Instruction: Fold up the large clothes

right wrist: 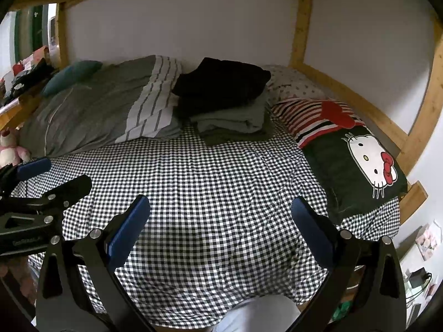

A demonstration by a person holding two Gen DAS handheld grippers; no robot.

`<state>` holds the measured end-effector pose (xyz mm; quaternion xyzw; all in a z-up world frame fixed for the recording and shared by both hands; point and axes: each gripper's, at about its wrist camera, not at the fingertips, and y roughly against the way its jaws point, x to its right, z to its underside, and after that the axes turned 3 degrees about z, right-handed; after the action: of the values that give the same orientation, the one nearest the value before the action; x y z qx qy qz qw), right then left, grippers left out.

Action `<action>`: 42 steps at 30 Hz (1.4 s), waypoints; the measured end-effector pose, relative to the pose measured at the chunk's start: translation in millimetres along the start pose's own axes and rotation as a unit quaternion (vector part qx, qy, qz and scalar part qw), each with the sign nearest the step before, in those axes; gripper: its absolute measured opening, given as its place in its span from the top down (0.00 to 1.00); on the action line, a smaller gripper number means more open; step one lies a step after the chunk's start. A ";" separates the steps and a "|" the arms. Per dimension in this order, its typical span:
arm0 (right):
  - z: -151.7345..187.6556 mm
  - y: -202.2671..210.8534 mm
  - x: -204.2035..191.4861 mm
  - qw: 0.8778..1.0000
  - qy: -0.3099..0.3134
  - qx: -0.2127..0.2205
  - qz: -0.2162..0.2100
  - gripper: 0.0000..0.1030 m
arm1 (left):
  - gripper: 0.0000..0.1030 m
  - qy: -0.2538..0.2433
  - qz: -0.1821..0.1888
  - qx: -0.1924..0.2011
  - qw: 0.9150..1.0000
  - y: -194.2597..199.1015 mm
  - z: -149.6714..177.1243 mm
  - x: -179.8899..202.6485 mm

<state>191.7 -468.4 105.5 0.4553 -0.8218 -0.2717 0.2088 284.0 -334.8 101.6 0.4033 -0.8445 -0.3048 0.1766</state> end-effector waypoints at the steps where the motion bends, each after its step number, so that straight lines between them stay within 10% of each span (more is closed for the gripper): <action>1: -0.4 0.0 0.6 1.000 0.000 0.000 -0.001 0.03 | 0.04 -0.002 0.000 0.001 1.000 0.4 0.8 0.3; 42: 9.0 -6.5 9.7 1.000 -0.002 -0.010 -0.002 0.03 | 0.04 -0.037 -0.059 -0.003 0.998 1.2 3.3 14.9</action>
<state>185.7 -477.2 95.3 0.4545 -0.8185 -0.2808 0.2111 272.5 -344.8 100.7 0.4407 -0.8240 -0.3322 0.1280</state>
